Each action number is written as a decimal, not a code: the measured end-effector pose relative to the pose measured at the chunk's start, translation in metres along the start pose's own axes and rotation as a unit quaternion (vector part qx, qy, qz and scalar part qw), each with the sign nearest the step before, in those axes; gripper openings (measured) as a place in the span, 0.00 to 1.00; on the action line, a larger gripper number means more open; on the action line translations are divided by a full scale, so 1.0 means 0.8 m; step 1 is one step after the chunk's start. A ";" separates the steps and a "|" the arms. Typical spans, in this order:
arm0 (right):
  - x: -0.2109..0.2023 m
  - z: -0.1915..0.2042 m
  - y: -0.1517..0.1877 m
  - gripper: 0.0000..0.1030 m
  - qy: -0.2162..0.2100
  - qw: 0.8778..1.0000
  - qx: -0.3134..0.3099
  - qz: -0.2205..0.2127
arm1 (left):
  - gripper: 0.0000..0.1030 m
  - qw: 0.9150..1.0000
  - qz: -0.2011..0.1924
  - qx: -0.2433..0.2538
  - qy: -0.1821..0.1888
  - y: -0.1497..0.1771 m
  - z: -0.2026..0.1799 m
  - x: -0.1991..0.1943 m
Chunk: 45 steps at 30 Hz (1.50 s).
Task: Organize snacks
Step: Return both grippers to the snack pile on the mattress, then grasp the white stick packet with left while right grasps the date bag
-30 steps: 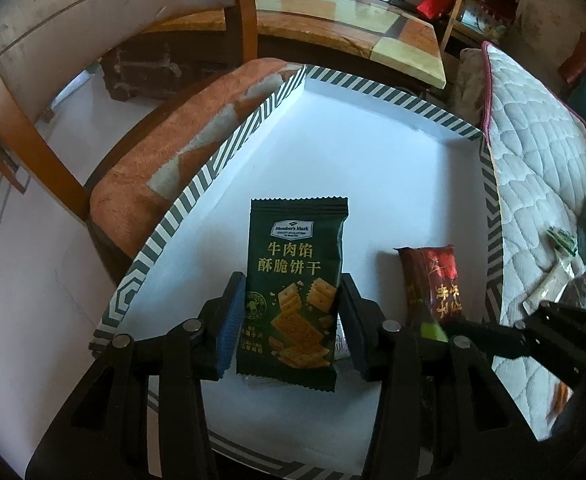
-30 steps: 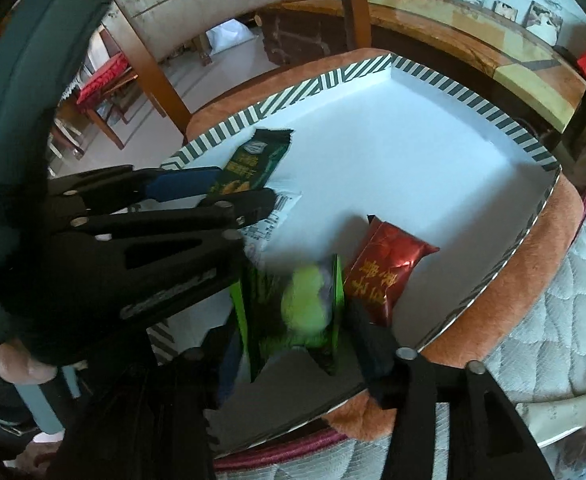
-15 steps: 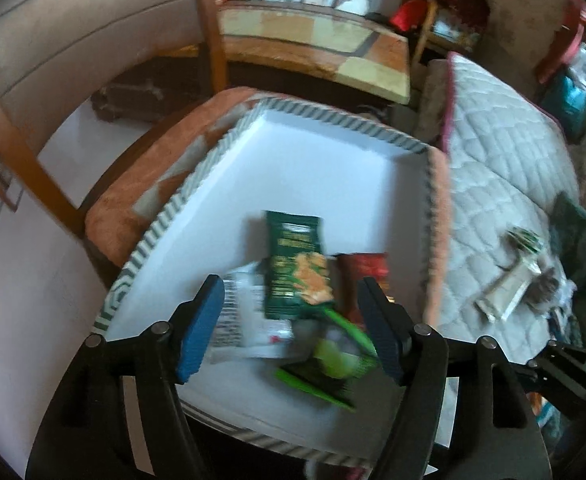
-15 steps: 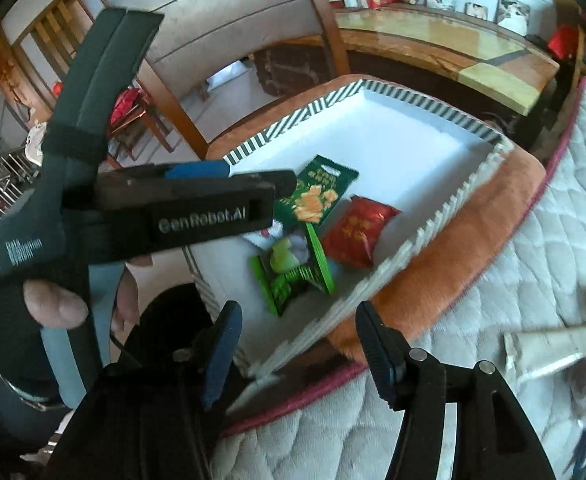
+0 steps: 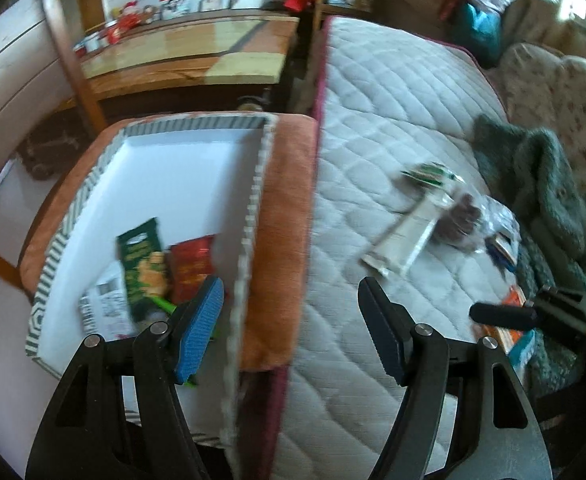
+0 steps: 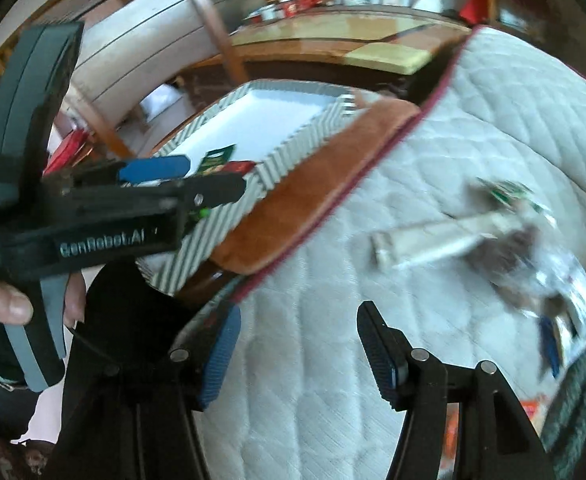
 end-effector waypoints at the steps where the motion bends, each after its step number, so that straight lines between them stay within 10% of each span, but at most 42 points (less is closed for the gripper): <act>1: -0.007 -0.011 0.002 0.57 0.006 1.000 0.008 -0.003 | 0.68 1.000 0.001 0.006 0.005 0.001 -0.011 0.001; 23: -0.074 -0.153 0.072 0.60 0.085 0.991 0.107 0.002 | 0.68 0.991 0.033 0.106 0.071 0.011 -0.129 0.071; 29: -0.088 -0.196 0.090 0.62 0.106 0.984 0.143 0.002 | 0.68 0.972 0.061 0.131 0.185 0.014 -0.160 0.106; 45: -0.074 -0.225 0.100 0.62 0.093 0.980 0.176 -0.002 | 0.75 0.953 0.120 0.208 0.183 0.011 -0.188 0.207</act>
Point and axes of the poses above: each gripper's, at about its wrist camera, not at the fingertips, and x roughly the way its jaws point, z to its left, y to its underside, the point moved 8 cm from there along x, roughly the way its jaws point, and after that the axes turned 13 degrees about -z, right-handed, at the moved point
